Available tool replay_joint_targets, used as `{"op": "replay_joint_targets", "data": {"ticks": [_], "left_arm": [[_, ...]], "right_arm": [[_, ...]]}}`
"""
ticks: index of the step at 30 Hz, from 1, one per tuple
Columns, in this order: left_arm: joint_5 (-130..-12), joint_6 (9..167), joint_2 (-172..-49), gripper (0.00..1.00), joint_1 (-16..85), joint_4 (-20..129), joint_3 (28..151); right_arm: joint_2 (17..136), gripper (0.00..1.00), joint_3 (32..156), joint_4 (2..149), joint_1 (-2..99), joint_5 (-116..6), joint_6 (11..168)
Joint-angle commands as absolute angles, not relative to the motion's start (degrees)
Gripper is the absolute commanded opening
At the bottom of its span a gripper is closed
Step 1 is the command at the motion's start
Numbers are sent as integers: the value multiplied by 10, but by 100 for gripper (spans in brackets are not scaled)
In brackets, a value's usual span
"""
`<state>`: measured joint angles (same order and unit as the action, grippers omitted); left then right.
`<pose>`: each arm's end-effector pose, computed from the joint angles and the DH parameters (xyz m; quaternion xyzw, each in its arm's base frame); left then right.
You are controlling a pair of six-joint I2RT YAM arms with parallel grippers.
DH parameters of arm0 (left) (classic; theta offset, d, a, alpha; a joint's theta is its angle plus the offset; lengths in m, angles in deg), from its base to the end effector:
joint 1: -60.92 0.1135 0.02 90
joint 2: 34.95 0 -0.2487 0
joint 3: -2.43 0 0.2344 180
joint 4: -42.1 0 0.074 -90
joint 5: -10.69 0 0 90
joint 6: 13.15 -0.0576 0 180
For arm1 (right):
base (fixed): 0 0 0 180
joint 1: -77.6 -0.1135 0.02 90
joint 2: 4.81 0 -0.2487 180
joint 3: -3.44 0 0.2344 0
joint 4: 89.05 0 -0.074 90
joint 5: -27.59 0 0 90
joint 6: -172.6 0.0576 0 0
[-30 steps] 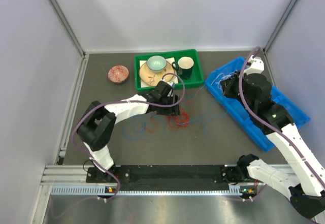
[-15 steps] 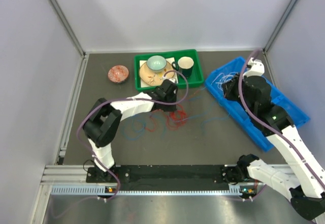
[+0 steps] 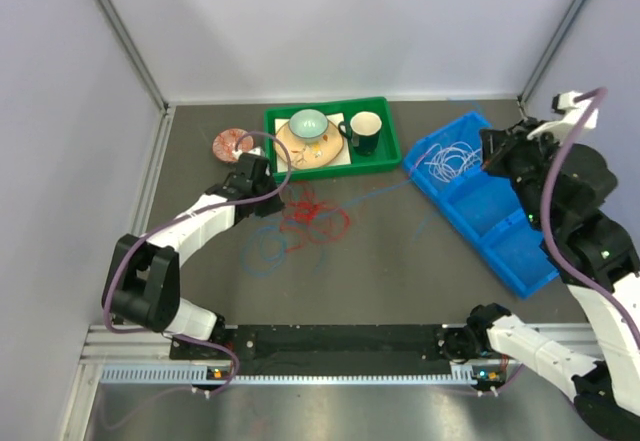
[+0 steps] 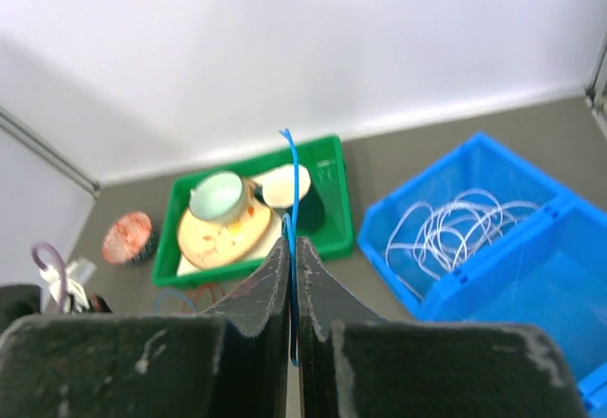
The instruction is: Untangle the cables
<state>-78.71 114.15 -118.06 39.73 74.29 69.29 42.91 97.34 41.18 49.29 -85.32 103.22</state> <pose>0.2818 -0.1099 0.1963 -0.1292 0.9260 -0.1776 0.3072 0.1355 0.0475 0.4587 0.0878 0.7219 0.1461 0.6707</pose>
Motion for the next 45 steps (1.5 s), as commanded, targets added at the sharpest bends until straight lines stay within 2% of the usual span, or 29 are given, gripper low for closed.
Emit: {"op": "replay_joint_targets", "data": {"ticks": [1, 10, 14, 15, 16, 17, 18, 19, 20, 22, 23, 28, 38, 45], "left_arm": [[-783, 1160, -1169, 0, 414, 740, 670], [-775, 1154, -1157, 0, 436, 745, 653], [-707, 1125, -1139, 0, 436, 721, 656], [-693, 1121, -1135, 5, 435, 716, 659], [-682, 1115, -1128, 24, 434, 712, 660], [-673, 1112, -1125, 33, 432, 709, 666], [-666, 1107, -1117, 46, 427, 709, 668], [-667, 1099, -1115, 65, 423, 710, 674], [-666, 1095, -1112, 72, 413, 712, 686], [-671, 1082, -1116, 78, 397, 718, 706], [-671, 1078, -1119, 84, 374, 721, 729], [-704, 1058, -1164, 87, 288, 731, 804], [-646, 1002, -1191, 89, 260, 680, 859], [-588, 927, -1184, 89, 240, 635, 852]], "right_arm": [[431, 0, 1017, 434, 497, -874, 1004], [451, 0, 966, 437, 498, -829, 1038], [463, 0, 904, 454, 497, -779, 1078], [463, 0, 893, 459, 497, -774, 1083], [462, 0, 875, 461, 497, -772, 1089], [461, 0, 867, 461, 498, -766, 1097], [458, 0, 860, 466, 497, -762, 1100], [456, 0, 847, 467, 498, -759, 1104], [455, 0, 842, 468, 497, -754, 1108], [455, 0, 833, 468, 498, -752, 1112], [455, 0, 832, 468, 497, -749, 1114], [455, 0, 831, 469, 497, -744, 1119], [456, 0, 828, 470, 497, -737, 1121], [456, 0, 830, 470, 498, -736, 1122]]}}
